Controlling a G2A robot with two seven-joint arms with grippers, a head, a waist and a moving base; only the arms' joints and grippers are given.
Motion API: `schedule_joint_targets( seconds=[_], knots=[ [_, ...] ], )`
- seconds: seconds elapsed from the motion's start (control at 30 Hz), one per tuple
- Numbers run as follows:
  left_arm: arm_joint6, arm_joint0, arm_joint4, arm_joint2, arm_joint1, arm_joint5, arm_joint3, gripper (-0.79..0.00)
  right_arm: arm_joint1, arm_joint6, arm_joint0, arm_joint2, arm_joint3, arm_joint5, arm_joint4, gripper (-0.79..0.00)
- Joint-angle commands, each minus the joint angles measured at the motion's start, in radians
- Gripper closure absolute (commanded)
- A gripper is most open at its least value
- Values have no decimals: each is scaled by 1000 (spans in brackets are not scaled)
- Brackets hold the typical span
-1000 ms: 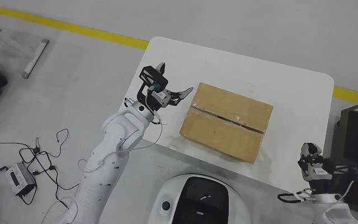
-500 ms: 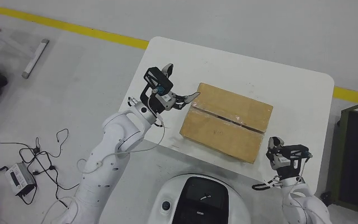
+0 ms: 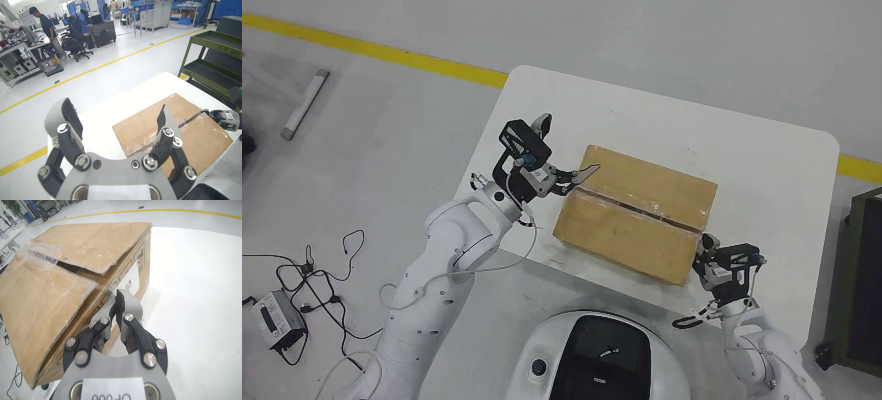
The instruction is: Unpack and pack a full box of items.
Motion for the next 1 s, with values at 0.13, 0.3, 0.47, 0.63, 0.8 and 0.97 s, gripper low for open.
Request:
schedule_joint_targets(
  seconds=[0.13,0.3,0.47,0.63,0.8,0.97],
  knots=[
    [2,-20,-12,55,-3,-45,-6,-785,1,-25,-26,26,-35,26,0,0],
    [-23,-72,-24,154,-14,-66,4,-785,8,-33,-97,111,-113,60,-21,0],
    [-66,-114,-25,259,-28,-74,41,-785,15,0,-163,191,-171,83,-65,0],
    [-89,-137,-4,319,-36,-86,90,-785,14,22,-199,238,-205,105,-30,0],
    [-89,-137,-4,319,-36,-86,90,-785,13,36,-220,268,-240,108,-8,0],
    [-89,-137,-4,319,-36,-86,90,-785,12,45,-231,283,-259,98,-8,0]
  ],
)
